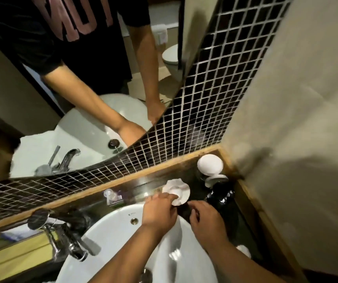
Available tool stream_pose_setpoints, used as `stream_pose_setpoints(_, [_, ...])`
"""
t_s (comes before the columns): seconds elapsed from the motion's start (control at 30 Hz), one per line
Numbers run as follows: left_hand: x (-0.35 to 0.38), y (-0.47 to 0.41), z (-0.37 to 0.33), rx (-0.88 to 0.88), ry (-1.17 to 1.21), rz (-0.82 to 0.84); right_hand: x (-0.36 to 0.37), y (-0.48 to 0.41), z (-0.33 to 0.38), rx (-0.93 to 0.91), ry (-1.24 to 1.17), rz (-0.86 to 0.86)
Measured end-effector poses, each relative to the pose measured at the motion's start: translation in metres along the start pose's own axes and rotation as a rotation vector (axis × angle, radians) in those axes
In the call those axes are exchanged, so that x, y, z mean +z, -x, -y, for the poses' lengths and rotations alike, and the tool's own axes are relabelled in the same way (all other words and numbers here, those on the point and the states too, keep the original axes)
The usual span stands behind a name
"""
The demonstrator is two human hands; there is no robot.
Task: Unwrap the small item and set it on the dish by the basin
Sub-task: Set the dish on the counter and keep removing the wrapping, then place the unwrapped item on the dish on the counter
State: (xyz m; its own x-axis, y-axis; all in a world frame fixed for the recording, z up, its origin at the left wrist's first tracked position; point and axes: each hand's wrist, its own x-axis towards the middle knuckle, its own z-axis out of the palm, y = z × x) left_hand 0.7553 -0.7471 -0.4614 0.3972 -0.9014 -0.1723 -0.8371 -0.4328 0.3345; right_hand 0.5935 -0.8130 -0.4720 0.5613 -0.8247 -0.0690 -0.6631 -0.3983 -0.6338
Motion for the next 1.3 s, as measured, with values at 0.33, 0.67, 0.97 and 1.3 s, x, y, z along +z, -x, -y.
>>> stream_pose_setpoints(0.33, [0.043, 0.039, -0.102, 0.255, -0.074, 0.197, -0.06, 0.113, -0.097, 0.264, 0.25, 0.102])
stream_pose_setpoints(0.67, [0.088, 0.056, -0.142, 0.328, -0.173, 0.333, -0.047, 0.125, -0.117, 0.086, 0.358, 0.133])
stream_pose_setpoints(0.97, [0.046, 0.042, -0.102, 0.254, -0.205, 0.277, -0.054, 0.076, -0.082, -0.213, 0.604, 0.401])
stream_pose_setpoints(1.3, [-0.035, -0.005, -0.017, -0.096, -0.135, 0.111, -0.003, -0.045, 0.026, -0.131, 0.361, 0.268])
